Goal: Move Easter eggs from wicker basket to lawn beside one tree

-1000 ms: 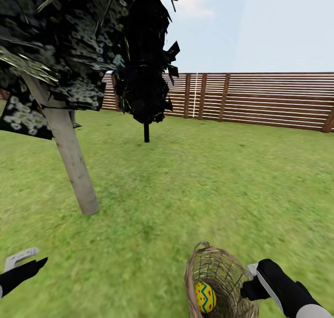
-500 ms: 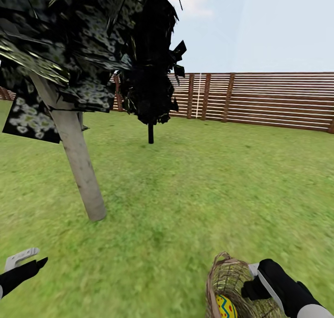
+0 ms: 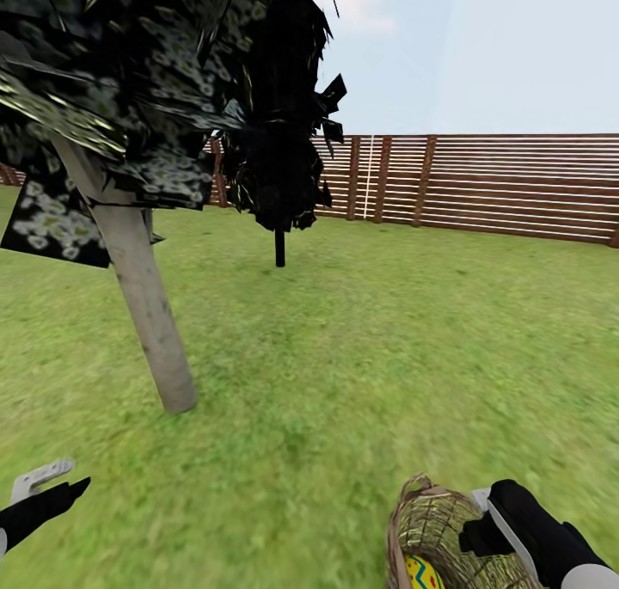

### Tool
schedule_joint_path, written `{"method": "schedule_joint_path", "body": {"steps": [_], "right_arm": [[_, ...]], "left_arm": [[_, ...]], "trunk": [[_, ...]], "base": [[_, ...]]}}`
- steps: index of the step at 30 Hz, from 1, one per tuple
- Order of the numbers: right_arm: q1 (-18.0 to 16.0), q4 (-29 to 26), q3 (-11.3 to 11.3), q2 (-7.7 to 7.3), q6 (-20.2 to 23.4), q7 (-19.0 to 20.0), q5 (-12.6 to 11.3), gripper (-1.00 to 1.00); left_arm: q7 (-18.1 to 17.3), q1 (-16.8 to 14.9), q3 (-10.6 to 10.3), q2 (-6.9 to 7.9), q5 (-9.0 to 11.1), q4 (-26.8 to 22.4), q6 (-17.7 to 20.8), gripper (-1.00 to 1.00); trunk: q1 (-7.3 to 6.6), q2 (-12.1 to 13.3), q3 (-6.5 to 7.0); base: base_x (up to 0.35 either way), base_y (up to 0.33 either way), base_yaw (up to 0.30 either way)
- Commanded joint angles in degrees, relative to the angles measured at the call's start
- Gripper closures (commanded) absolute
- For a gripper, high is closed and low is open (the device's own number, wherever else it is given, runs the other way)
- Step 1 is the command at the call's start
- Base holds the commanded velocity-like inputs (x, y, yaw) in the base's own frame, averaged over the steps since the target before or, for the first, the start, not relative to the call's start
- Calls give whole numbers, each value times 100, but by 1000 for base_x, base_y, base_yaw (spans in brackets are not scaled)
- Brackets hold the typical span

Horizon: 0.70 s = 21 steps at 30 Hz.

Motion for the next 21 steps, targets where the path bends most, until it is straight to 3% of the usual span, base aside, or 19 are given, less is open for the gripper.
{"method": "schedule_joint_path", "body": {"steps": [1,7,21], "right_arm": [[-4,-6,36,-13,25,-23,-56,-100],[-5,-6,36,-19,29,-24,-56,-100],[-6,-8,5,-93,38,-19,-56,-100]], "left_arm": [[-15,-4,15,-5,62,-6,55,-100],[-11,-4,16,-9,62,-6,47,-100],[-10,-4,16,-14,50,2,54,-100]], "trunk": [[2,-3,-6],[2,-3,-6],[2,-3,-6]], "base": [[263,79,0],[71,100,0],[1,331,0]]}}
